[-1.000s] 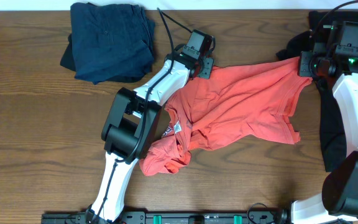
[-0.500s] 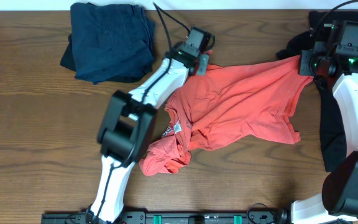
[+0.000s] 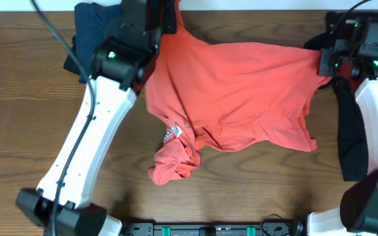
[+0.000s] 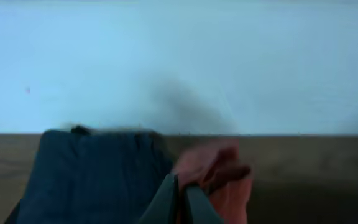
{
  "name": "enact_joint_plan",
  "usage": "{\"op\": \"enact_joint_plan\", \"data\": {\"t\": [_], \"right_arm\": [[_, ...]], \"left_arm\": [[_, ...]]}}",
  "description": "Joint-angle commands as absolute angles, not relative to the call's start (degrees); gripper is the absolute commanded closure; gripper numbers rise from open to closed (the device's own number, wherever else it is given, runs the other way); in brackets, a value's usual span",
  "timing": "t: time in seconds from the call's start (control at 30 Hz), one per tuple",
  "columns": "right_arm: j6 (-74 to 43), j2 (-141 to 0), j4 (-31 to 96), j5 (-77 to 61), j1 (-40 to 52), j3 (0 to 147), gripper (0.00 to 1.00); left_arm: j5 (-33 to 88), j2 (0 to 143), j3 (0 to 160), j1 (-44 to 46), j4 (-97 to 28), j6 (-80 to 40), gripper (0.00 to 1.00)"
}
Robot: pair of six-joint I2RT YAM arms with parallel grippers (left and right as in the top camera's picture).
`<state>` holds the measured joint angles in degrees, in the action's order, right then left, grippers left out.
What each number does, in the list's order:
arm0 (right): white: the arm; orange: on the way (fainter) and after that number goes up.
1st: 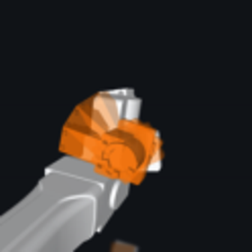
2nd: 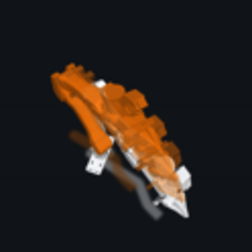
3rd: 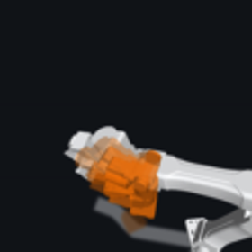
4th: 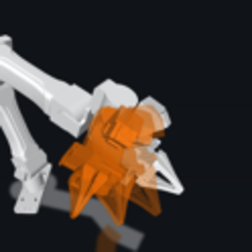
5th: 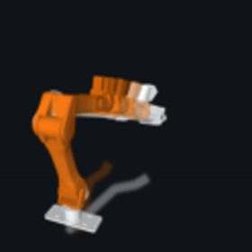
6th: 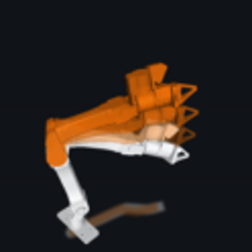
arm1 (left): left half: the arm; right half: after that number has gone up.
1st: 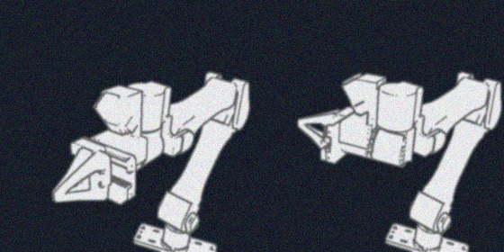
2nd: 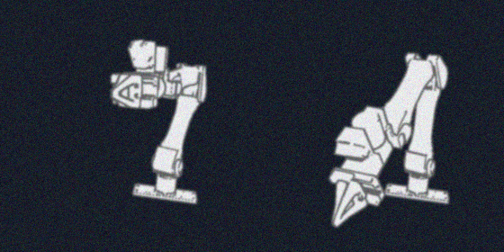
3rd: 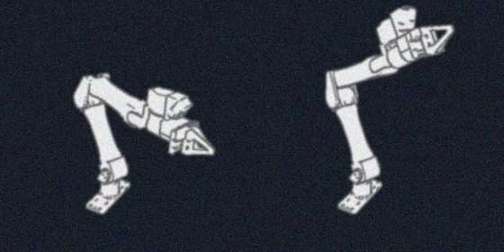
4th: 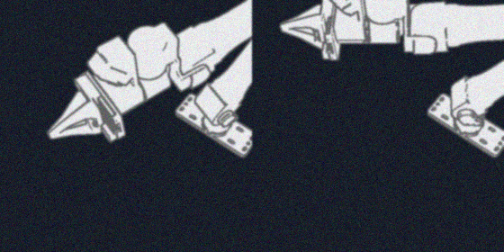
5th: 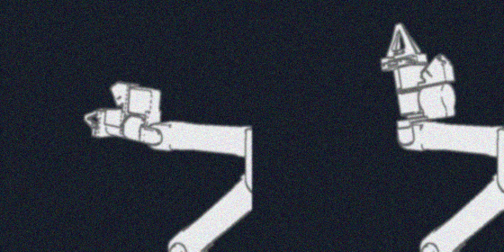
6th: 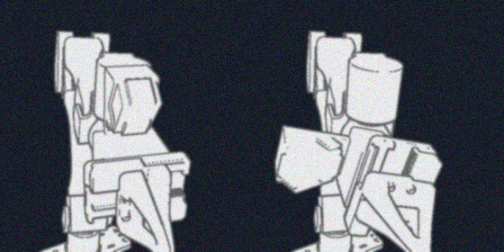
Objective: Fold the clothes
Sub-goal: 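Grasp the t-shirt's left shoulder with the left gripper, then lift and stretch the t-shirt between both grippers, then lay it flat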
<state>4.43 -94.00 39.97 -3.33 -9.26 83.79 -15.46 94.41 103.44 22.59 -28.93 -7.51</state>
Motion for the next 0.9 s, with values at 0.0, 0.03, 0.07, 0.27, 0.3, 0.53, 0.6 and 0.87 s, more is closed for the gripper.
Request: {"op": "enact_joint_plan", "data": {"t": [0.0, 0.03, 0.07, 0.27, 0.3, 0.53, 0.6, 0.87], "right_arm": [[5.7, -87.7, 41.8, -4.6, -9.4, 89.4, 0.99], [6.1, -86.7, 42.8, -4.6, -9.4, 90.5, 0.99], [6.4, -85.4, 44.0, -4.6, -9.4, 91.7, 0.99], [6.8, -78.8, 49.7, -4.6, -9.4, 97.3, 0.99], [7.0, -77.5, 50.6, -4.6, -9.4, 98.1, 0.99], [7.0, -68.9, 55.1, -4.6, -9.4, 101.4, 0.99], [7.0, -66.5, 55.2, -4.5, -9.4, 101.6, 0.99], [6.9, -57.5, 55.1, -2.7, -9.4, 101.9, 0.99]], "left_arm": [[-16.6, 92.3, 103.8, 22.6, -31.4, -7.6, 0.94], [-16.6, 91.5, 103.8, 22.6, -32.2, -7.6, 0.94], [-16.6, 90.6, 103.8, 22.6, -32.9, -7.6, 0.94], [-16.6, 83.4, 103.8, 22.6, -34.3, -7.6, 0.94], [-16.6, 82.0, 103.8, 22.6, -34.3, -7.6, 0.94], [-16.6, 71.2, 103.8, 22.6, -34.9, -7.6, 0.94], [-16.6, 68.3, 103.8, 22.6, -35.1, -7.6, 0.94], [-16.6, 58.9, 103.8, 22.6, -35.1, -7.6, 0.94]]}}
